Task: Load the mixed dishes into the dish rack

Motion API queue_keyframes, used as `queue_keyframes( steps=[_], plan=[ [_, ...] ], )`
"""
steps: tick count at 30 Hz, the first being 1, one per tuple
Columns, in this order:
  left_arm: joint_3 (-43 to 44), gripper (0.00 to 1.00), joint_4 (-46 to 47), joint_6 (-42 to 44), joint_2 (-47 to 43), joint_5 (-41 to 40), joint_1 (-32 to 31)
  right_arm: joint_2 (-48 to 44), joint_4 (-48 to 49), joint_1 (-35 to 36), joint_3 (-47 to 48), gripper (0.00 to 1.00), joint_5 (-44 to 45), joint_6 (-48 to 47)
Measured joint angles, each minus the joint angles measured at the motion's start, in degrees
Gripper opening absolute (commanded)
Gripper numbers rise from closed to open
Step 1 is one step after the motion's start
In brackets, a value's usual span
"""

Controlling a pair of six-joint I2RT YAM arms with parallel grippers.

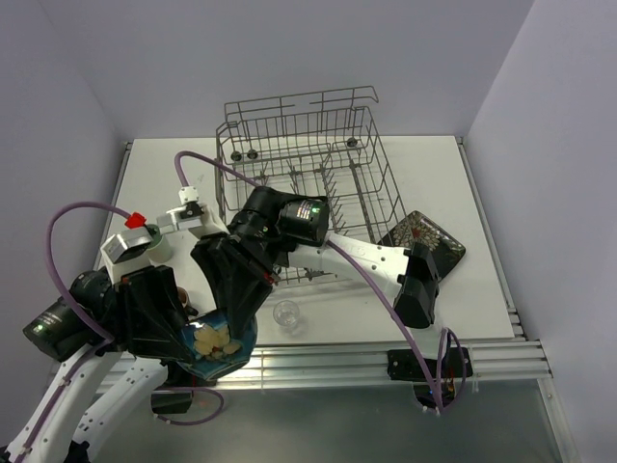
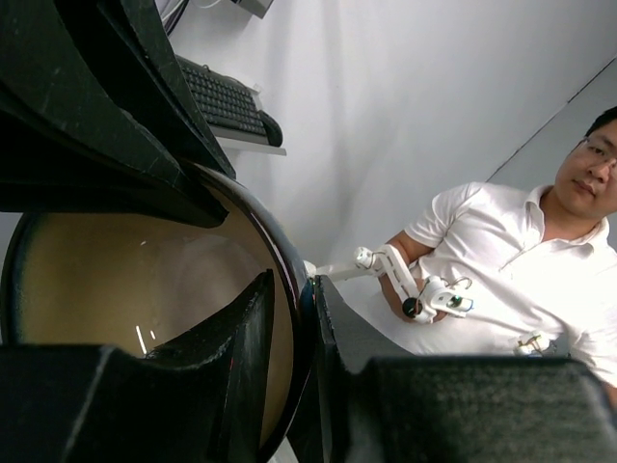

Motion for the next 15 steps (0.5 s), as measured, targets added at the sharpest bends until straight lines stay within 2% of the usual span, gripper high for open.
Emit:
queue_keyframes(
  steps=[1, 15],
  plan=[
    [0.0, 0.0, 0.5, 0.0, 0.2, 0.2, -0.1, 0.0, 0.0, 0.0, 0.0, 0.09, -0.1, 0.0],
    [1.5, 0.0, -0.4, 0.3, 1.9, 2.5, 0.1, 1.6, -0.7, -0.3, 0.2, 0.13, 1.1, 0.0]
  ],
)
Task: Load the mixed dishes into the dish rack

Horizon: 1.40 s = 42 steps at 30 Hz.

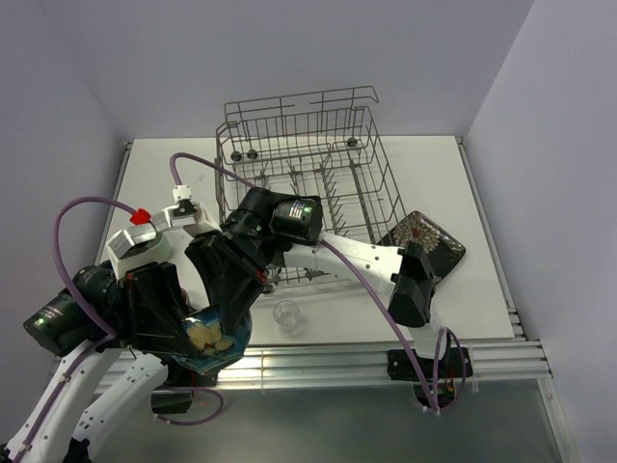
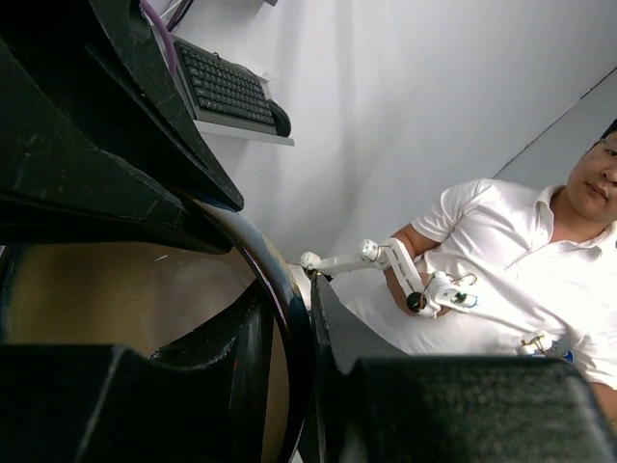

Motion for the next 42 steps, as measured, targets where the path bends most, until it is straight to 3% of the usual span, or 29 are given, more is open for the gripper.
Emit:
queue_keyframes(
  steps=[8, 10, 14, 15, 20, 23, 24, 29, 35, 39, 42],
  plan=[
    [0.0, 0.0, -0.9, 0.5, -0.2, 0.0, 0.0, 0.0, 0.0, 0.0, 0.0, 0.18, 0.0, 0.0],
    [0.3, 0.0, -1.4, 0.6, -0.2, 0.0, 0.0, 0.0, 0.0, 0.0, -0.1, 0.34, 0.1, 0.0],
    [1.2, 0.0, -4.2, 1.8, 0.1, 0.0, 0.3, 0.2, -0.5, -0.1, 0.0, 0.39, 3.6, -1.5],
    [1.2, 0.0, -4.6, 2.1, 0.3, -0.3, 0.4, 0.3, -0.7, -0.4, -0.1, 0.51, 4.5, -1.8],
    [1.3, 0.0, -7.3, 1.4, 0.9, 2.6, 0.1, 0.4, -2.6, -1.8, -0.1, 0.62, 6.0, -1.4],
    [1.2, 0.0, -7.6, 1.3, 0.9, 4.0, 0.1, 0.4, -2.6, -2.1, 0.0, 0.85, 7.0, -0.7],
    [1.2, 0.0, -7.6, 1.3, 0.9, 4.8, 0.1, 0.3, -2.6, -2.4, 0.0, 0.99, 7.6, -0.1],
    [1.2, 0.0, -11.6, 1.5, 1.0, 4.1, 0.4, -1.6, -3.0, -5.9, -2.6, 1.0, 9.9, -0.9],
    [2.9, 0.0, -24.9, 1.9, 2.7, 3.7, 0.4, -10.0, -7.2, -13.7, -20.8, 1.0, 11.9, -5.2],
    [3.9, 0.0, -33.0, 5.9, 4.5, 2.3, 0.4, -17.7, -20.4, -19.5, -29.7, 1.0, 12.6, -17.6],
    [4.0, 0.0, -37.3, 9.9, 6.1, 1.3, 0.4, -23.6, -35.7, -23.1, -31.5, 1.0, 13.5, -30.3]
  ],
)
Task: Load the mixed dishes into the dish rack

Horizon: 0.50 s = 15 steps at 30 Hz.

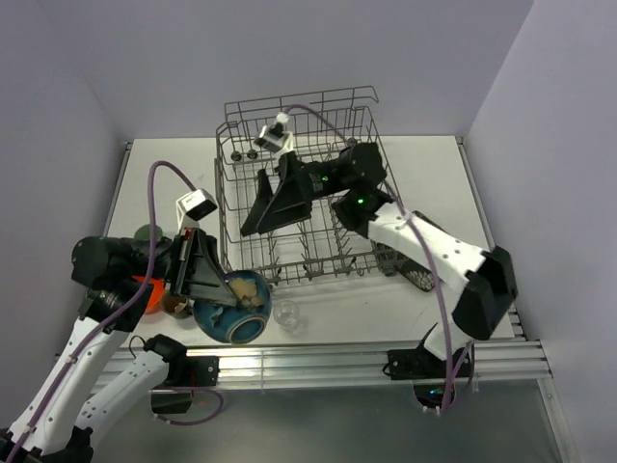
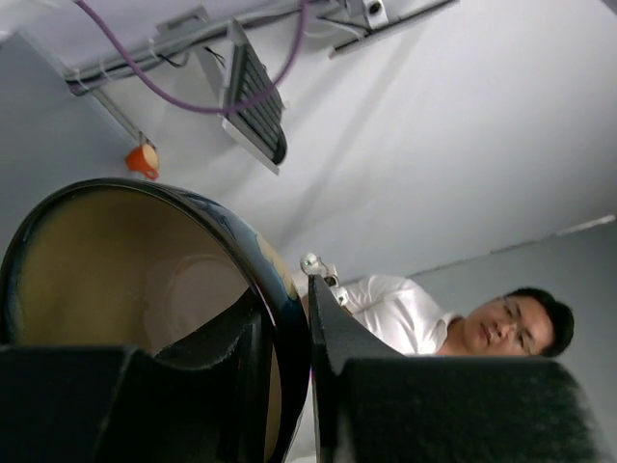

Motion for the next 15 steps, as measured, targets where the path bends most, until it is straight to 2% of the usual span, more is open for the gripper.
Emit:
queue_keyframes(
  steps=[6, 12, 15],
  plan=[
    [2.6, 0.0, -11.6, 13.4, 5.6, -2.2, 0.2, -9.9, -31.5, -7.8, 0.1, 1.0, 5.9, -25.6],
    [15.2, 0.0, -33.3, 40.1, 19.7, -4.4, 1.6, -14.1, -64.9, -13.2, 5.0, 1.0, 20.7, -48.2],
    [19.7, 0.0, -38.9, 50.2, 28.4, -6.8, 1.9, -16.5, -75.7, -13.2, 5.7, 1.0, 25.4, -54.8]
  ],
)
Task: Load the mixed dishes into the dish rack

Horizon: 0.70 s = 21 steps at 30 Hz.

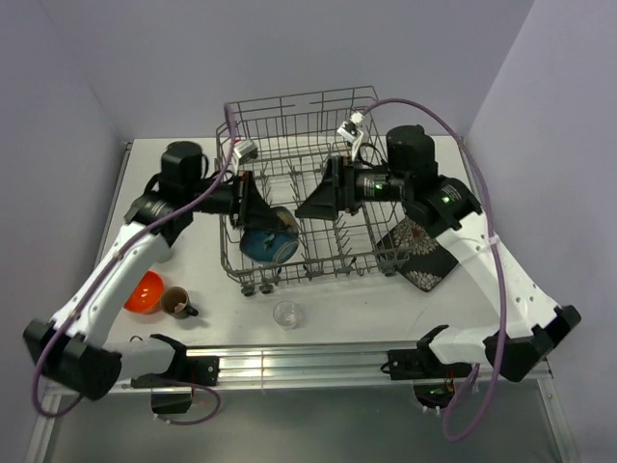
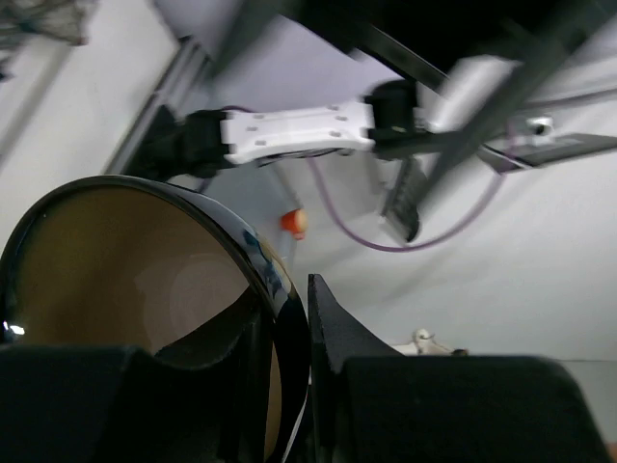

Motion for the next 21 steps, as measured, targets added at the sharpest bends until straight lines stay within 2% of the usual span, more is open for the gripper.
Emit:
queue_keyframes(
  steps=[5, 11, 15, 21],
  plan=[
    [6.4, 0.0, -7.6, 12.7, 13.7, -3.4, -0.8, -8.3, -9.6, -0.5, -2.9, 1.0, 5.9, -4.1],
    [7.3, 0.0, -10.9, 22.8, 23.0, -4.0, -0.6, -16.5, -13.8, -1.1, -5.7, 1.0, 12.6, -4.1],
    [10.6, 0.0, -14.0, 30.6, 28.6, -1.9, 0.3, -17.3, -17.2, -2.6, -5.7, 1.0, 15.2, -4.7],
    [21.5, 0.0, -25.3, 45.9, 38.1, 4.2, 3.1, -17.0, -21.7, -5.2, -7.3, 1.0, 16.9, -5.7]
  ],
)
